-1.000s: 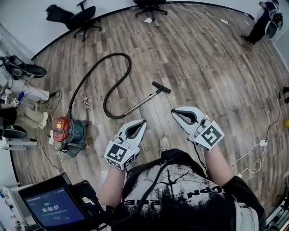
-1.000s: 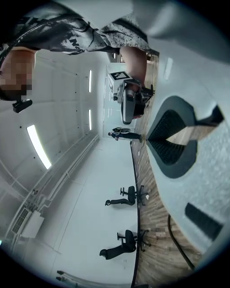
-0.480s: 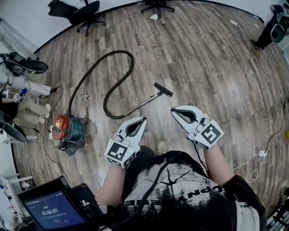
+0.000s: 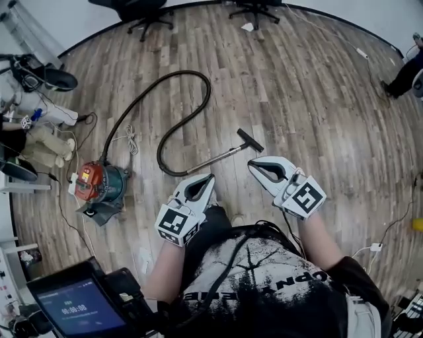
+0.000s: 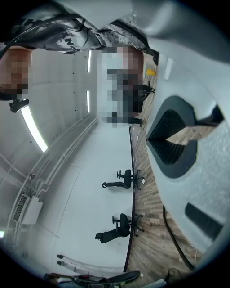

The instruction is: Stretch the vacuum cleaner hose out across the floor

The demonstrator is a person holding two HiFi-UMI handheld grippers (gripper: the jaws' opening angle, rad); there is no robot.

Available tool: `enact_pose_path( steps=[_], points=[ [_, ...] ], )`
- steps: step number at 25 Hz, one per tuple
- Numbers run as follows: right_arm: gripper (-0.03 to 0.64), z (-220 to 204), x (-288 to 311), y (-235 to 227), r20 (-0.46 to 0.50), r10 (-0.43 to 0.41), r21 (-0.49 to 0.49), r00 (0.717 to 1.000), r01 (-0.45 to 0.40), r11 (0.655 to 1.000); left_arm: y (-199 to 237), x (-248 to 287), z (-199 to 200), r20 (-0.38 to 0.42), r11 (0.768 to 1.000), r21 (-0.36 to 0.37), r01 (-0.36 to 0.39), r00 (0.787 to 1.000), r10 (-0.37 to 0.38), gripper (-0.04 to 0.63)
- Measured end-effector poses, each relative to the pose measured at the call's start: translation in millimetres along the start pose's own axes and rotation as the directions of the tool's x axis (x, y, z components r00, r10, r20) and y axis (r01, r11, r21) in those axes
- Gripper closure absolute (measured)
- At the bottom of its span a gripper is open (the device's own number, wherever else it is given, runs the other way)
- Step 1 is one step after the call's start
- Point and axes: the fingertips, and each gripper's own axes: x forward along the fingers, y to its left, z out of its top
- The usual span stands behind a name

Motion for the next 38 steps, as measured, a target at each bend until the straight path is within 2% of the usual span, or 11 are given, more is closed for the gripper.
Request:
enact_pose_path(
  steps=[7,11,15,18,21,25,29,33,36,38],
  points=[
    [0.611,20,81,-63,-0.039,-0.036,-0.055,0.999,0.033,0.998,89,21,30,0.021,0.999,0.04,0.025,0.999,-0.026,0.594],
    [0.611,22,123,-83,-0.068,-0.056,-0.061,0.996,0.052,0.997,137,26,36,0.014,0.997,0.068,0.038,0.999,-0.039,0.594],
    [0.611,10,149,-88,-0.109,-0.02,-0.077,0.994,0.012,0.997,169,24,34,0.006,0.997,0.066,0.032,0.999,-0.033,0.594],
    [0.611,4,159,-93,-0.149,0.013,-0.115,0.989,-0.031,0.993,186,21,24,-0.004,0.999,0.038,-0.002,1.0,0.003,0.594],
    [0.611,14,166,-100,-0.095,0.047,-0.128,0.994,-0.059,0.99,191,22,21,-0.012,0.999,0.009,-0.041,0.999,0.041,0.594],
    [0.611,16,166,-115,-0.102,0.078,-0.119,0.992,-0.09,0.989,185,29,26,-0.018,0.997,0.009,-0.071,0.997,0.071,0.594],
    [0.611,17,163,-123,-0.084,0.176,-0.138,0.981,-0.186,0.973,175,39,28,-0.011,0.988,-0.021,-0.155,0.988,0.155,0.594],
    [0.611,-6,142,-142,-0.154,0.258,-0.151,0.954,-0.28,0.948,162,55,32,0.002,0.968,-0.058,-0.246,0.969,0.247,0.594],
    [0.611,-32,129,-149,-0.238,0.334,-0.143,0.912,-0.373,0.917,148,59,30,-0.008,0.937,-0.113,-0.329,0.944,0.33,0.594],
    [0.611,-48,127,-152,-0.26,0.377,-0.113,0.889,-0.416,0.902,145,61,24,-0.022,0.918,-0.132,-0.374,0.927,0.374,0.594]
  ],
)
